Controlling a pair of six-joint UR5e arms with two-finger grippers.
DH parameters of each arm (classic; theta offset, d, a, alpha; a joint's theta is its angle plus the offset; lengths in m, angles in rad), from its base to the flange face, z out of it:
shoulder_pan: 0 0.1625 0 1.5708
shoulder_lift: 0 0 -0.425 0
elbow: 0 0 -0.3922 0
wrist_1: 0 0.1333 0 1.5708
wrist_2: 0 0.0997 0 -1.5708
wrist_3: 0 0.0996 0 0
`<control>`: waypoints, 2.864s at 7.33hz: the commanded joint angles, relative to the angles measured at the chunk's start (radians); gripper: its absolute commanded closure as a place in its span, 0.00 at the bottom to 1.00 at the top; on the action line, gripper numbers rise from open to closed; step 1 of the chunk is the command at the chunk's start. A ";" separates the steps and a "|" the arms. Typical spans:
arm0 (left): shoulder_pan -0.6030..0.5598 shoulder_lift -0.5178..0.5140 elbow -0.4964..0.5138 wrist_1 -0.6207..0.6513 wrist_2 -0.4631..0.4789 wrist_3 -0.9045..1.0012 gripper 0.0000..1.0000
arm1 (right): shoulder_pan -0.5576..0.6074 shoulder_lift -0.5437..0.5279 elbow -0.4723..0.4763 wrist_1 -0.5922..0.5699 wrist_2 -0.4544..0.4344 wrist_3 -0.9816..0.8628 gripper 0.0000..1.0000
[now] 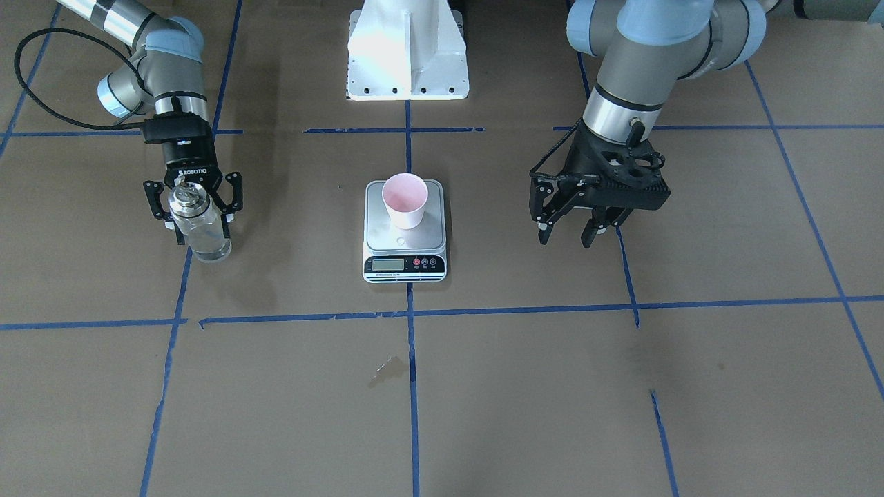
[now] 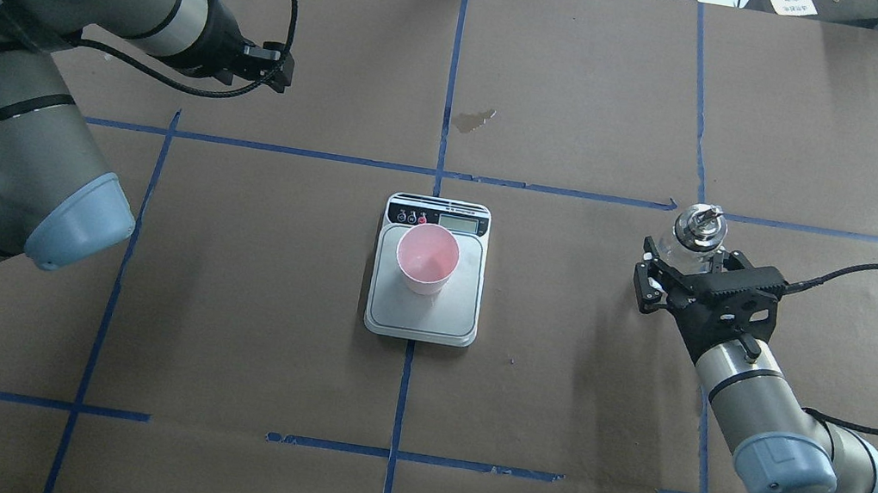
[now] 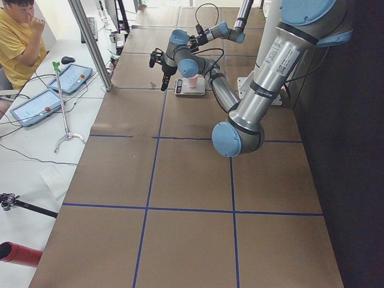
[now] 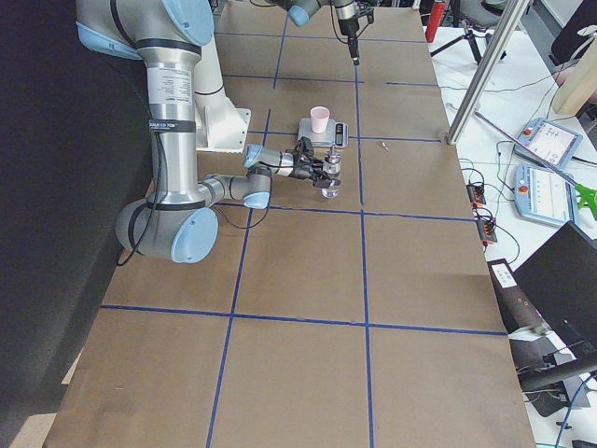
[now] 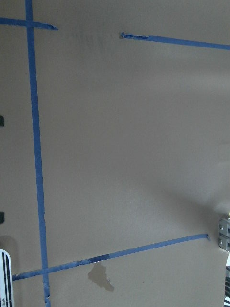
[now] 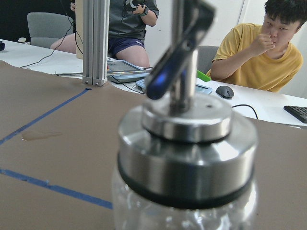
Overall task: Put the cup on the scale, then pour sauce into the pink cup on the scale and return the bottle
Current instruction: 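Carry the bottle over the pink cup with the right gripper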
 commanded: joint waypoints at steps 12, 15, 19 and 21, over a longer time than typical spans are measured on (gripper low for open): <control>-0.007 0.004 -0.011 -0.002 -0.005 0.003 0.33 | -0.019 0.325 0.099 -0.705 -0.035 -0.527 1.00; -0.007 0.004 -0.010 -0.002 -0.005 0.002 0.33 | -0.076 0.346 0.078 -0.785 -0.128 -0.739 1.00; -0.005 0.003 -0.010 -0.002 -0.005 0.002 0.33 | -0.119 0.380 0.067 -0.962 -0.277 -0.900 1.00; -0.005 0.001 -0.010 -0.002 -0.005 0.002 0.33 | -0.117 0.394 0.061 -0.967 -0.302 -1.006 1.00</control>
